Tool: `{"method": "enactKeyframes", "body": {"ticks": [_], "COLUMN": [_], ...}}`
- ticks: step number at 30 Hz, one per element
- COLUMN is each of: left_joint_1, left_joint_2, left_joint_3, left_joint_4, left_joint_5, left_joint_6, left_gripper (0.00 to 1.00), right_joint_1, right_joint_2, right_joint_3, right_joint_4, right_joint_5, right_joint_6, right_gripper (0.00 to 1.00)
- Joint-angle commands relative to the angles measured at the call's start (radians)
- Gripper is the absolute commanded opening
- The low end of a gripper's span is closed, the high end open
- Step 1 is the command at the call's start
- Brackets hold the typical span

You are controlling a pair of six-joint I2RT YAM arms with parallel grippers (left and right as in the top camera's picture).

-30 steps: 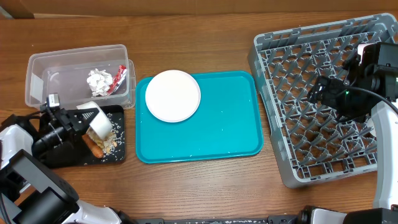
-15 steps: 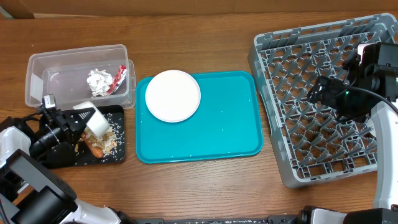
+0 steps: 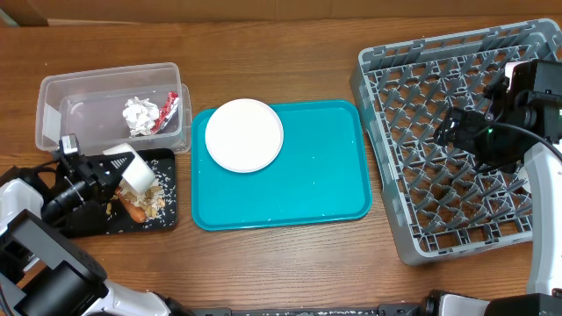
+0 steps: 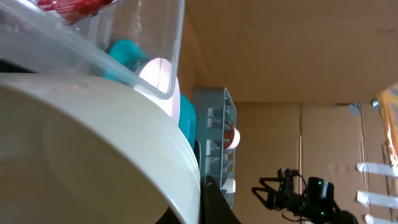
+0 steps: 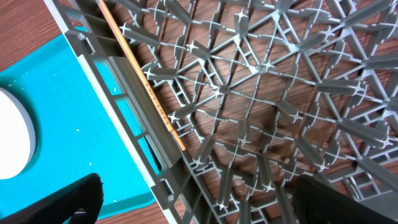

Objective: Sort waste into correct bins and load items into the dishwasher
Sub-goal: 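Tilt the bowl with the left gripper to pour rice onto the black tray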

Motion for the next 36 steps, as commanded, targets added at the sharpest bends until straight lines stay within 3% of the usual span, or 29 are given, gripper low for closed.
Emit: {"method": "enactKeyframes", "body": {"ticks": [1,4,6,7,10,11,13,16,18,20,23,31,36], "left_joint_1": [0.010,0.010,0.011,0.011,0.008,0.008,0.011,0.011,0.011,0.011,0.014,0.013,0.009], "left_joint_2": [0.017,0.023,0.023,0.023,0.020,0.021,0.026,0.023,0.030,0.029,0.030,0.026,0.026], "left_joint_3": [0.003,0.003,0.003,0.003,0.003,0.003,0.003,0.003,0.003,0.004,0.003,0.003,0.005], "left_joint_4": [-0.047,-0.003,0.047,0.046,-0.051,-0.034,0.013,-0.055,-0.003,-0.005,-0.009,-0.103,-0.295], "left_joint_5": [0.101,0.091,-0.013,-0.029,0.080,0.032,-0.080,0.070,0.046,0.106,0.060,0.074,0.051], "left_joint_6": [0.132,0.031,-0.130,-0.152,0.143,0.113,-0.112,0.121,-0.029,0.038,-0.016,0.106,0.338], "left_gripper": [0.04,0.04,0.04,0.04,0.04,0.04,0.04,0.04,0.04,0.04,0.04,0.04,0.04], "right_joint_1": [-0.002,-0.002,-0.002,-0.002,-0.002,-0.002,-0.002,-0.002,-0.002,-0.002,-0.002,-0.002,-0.002], "right_joint_2": [-0.016,-0.016,-0.016,-0.016,-0.016,-0.016,-0.016,-0.016,-0.016,-0.016,-0.016,-0.016,-0.016], "right_joint_3": [0.023,0.023,0.023,0.023,0.023,0.023,0.023,0.023,0.023,0.023,0.023,0.023,0.023], "right_joint_4": [0.001,0.001,0.001,0.001,0.001,0.001,0.001,0.001,0.001,0.000,0.000,0.001,0.001], "right_joint_5": [-0.006,-0.006,-0.006,-0.006,-0.006,-0.006,-0.006,-0.006,-0.006,-0.006,-0.006,-0.006,-0.006], "right_joint_6": [0.000,0.000,0.000,0.000,0.000,0.000,0.000,0.000,0.000,0.000,0.000,0.000,0.000], "right_gripper": [1.00,1.00,1.00,1.00,1.00,1.00,1.00,1.00,1.00,1.00,1.00,1.00,1.00]}}
